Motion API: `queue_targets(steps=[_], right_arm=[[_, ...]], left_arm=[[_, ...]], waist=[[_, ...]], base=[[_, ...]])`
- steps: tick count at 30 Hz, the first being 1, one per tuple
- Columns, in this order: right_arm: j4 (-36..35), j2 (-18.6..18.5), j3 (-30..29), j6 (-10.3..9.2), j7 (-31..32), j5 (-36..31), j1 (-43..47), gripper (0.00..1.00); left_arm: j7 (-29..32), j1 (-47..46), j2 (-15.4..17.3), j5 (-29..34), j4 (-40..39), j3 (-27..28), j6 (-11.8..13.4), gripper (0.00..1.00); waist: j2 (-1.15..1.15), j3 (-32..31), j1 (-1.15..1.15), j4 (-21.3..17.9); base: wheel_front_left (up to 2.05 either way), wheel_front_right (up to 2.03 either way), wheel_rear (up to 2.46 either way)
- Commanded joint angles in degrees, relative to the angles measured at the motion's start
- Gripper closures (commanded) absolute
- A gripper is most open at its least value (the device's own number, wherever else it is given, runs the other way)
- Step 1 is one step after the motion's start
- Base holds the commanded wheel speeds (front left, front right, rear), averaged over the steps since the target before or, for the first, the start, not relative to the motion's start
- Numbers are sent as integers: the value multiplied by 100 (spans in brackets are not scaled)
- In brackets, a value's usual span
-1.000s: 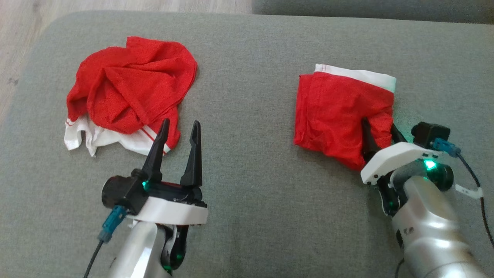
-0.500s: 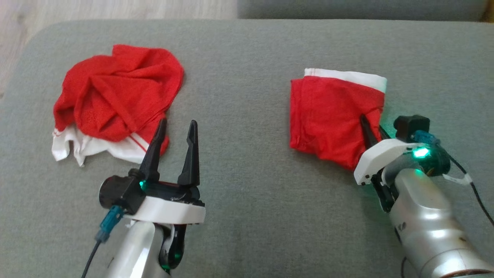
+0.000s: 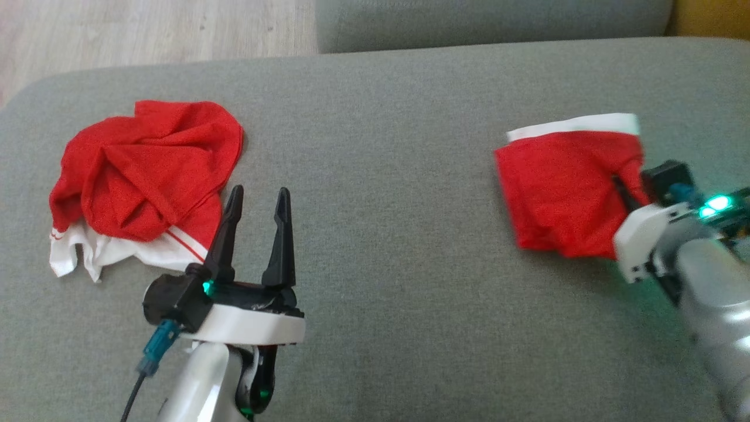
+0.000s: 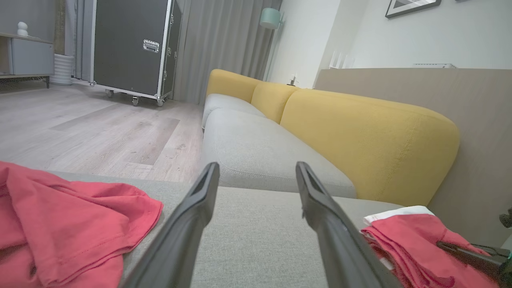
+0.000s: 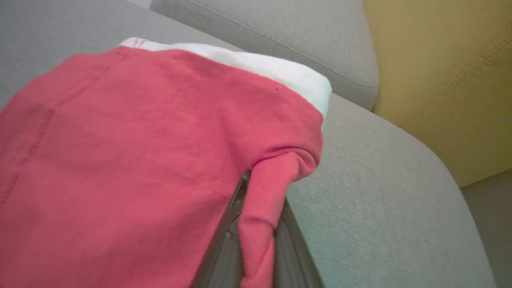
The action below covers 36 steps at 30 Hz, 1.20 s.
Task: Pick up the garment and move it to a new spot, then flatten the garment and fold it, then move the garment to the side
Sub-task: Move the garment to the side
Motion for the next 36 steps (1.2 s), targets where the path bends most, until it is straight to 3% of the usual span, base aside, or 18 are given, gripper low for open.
queue_targets(steps=[1,9,17,22,30,32,36], right_arm=[[-94,-258,310,-5,63,125,-242,100],[30,-1383,1148,-5,460,600,-397,100],[106,-2341,1558,-5,744,911,-664,100],[245,-2584,1406,-5,827,1068,-865,100],[458,-2618,1099,-5,787,1090,-1067,100],[517,-2587,969,-5,733,1065,-1114,0],[615,-2438,740,-5,688,970,-1160,0]], left_arm=[[-29,-184,48,42,-206,243,-15,0],[-29,-310,48,72,-220,207,-65,0],[-29,-479,48,103,-224,209,-120,0],[-29,-561,48,109,-231,188,-142,0],[-29,-631,48,116,-204,143,-158,0],[-29,-632,48,118,-192,142,-151,0],[-29,-613,48,112,-148,181,-145,0]], waist=[[0,79,1,-1],[0,386,1,99],[0,718,1,241],[0,870,1,311],[0,962,1,372],[0,938,1,366],[0,808,1,314]], base=[[0,0,0],[0,0,0],[0,0,0],[0,0,0],[0,0,0],[0,0,0],[0,0,0]])
